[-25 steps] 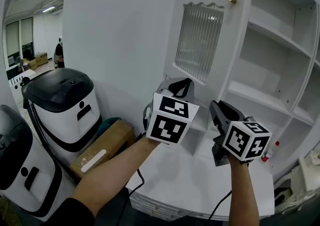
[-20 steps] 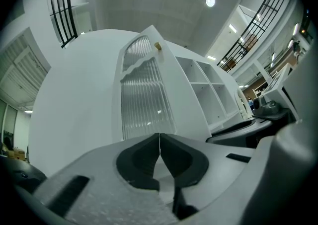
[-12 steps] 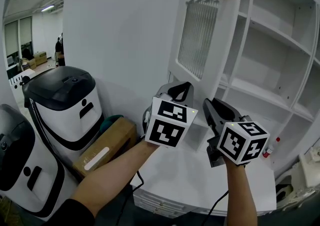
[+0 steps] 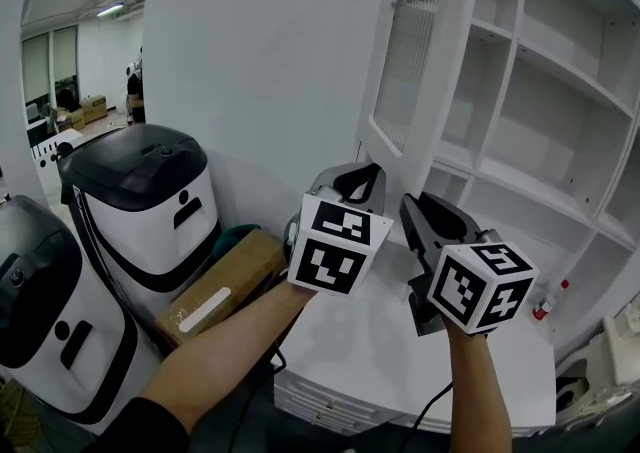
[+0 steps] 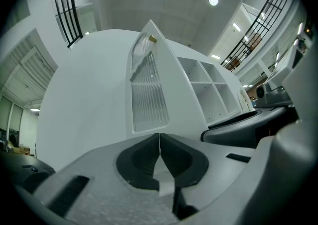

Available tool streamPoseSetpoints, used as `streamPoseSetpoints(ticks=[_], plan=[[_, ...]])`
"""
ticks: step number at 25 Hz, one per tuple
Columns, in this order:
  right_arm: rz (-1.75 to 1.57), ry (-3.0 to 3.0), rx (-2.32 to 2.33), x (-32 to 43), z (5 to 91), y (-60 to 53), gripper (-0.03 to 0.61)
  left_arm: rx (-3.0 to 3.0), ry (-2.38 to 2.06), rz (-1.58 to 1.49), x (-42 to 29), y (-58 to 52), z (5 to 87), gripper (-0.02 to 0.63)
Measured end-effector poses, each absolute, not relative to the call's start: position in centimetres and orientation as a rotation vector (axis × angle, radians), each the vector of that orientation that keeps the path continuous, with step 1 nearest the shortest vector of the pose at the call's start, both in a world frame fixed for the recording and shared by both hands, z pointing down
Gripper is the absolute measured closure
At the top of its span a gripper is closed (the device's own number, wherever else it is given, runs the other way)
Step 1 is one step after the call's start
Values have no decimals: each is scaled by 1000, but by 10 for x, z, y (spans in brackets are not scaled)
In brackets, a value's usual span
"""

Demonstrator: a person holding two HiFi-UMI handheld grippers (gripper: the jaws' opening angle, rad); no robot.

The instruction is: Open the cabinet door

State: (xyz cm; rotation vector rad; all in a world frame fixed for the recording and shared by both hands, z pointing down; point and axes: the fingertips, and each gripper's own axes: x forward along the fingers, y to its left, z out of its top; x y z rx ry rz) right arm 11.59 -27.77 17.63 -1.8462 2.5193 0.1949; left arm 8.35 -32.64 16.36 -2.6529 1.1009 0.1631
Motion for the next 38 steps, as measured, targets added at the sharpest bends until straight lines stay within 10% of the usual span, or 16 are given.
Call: streamPoseSetpoints(ticks=[38], plan=[[278, 2662, -1639, -25, 177, -322, 494, -2535, 1363, 240, -66, -335, 157, 598]])
